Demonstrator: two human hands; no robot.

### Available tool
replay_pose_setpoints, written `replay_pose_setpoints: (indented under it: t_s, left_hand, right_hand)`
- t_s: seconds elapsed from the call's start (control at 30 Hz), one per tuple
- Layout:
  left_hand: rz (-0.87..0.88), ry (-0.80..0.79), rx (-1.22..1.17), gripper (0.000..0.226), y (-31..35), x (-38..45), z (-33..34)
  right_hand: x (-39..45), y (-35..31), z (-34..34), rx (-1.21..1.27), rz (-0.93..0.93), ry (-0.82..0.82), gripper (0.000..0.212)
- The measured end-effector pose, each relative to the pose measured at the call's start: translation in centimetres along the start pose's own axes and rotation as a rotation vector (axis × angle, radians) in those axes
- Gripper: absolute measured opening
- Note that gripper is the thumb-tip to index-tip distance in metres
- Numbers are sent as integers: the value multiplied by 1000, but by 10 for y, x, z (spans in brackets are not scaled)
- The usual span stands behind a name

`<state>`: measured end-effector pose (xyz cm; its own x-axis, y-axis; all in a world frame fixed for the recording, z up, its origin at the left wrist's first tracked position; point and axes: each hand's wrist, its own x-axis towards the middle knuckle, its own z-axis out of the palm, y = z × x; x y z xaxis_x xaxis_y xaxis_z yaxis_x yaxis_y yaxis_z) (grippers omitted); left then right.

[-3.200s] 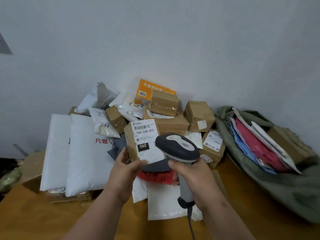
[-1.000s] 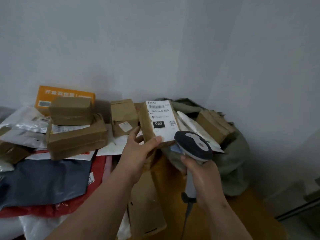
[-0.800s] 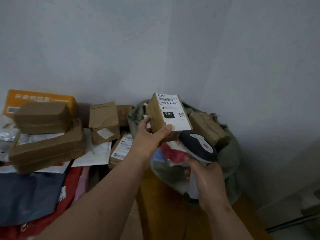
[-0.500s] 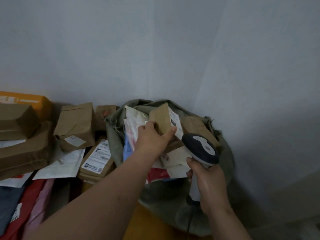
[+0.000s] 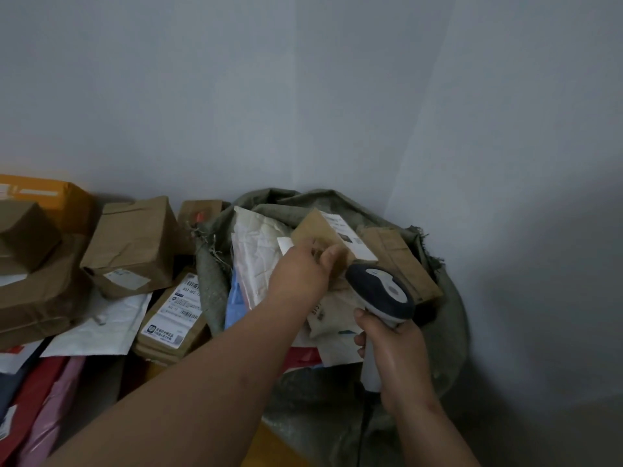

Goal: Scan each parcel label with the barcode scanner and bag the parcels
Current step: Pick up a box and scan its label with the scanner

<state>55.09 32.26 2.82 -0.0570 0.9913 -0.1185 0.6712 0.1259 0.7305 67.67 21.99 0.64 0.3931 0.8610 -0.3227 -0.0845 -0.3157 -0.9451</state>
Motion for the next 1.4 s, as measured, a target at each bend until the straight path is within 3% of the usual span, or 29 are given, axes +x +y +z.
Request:
replay_pose_setpoints:
  t_s: [0.27, 0.47, 0.97, 1.4]
  left_hand:
    - [70, 85, -125, 48, -31, -20, -40]
    - [0, 149, -257, 37, -80, -68, -78]
    - [-314, 494, -334, 28, -282, -203, -234]
    - [-344, 594, -359, 35, -304, -179, -281]
  right_hand:
    - [-24, 0, 17, 5, -26, -21, 23]
    - [-79, 5, 43, 32, -44, -38, 24]
    - [-230, 47, 201, -237, -22, -422, 14]
    - [-218, 12, 257, -242, -102, -529, 18]
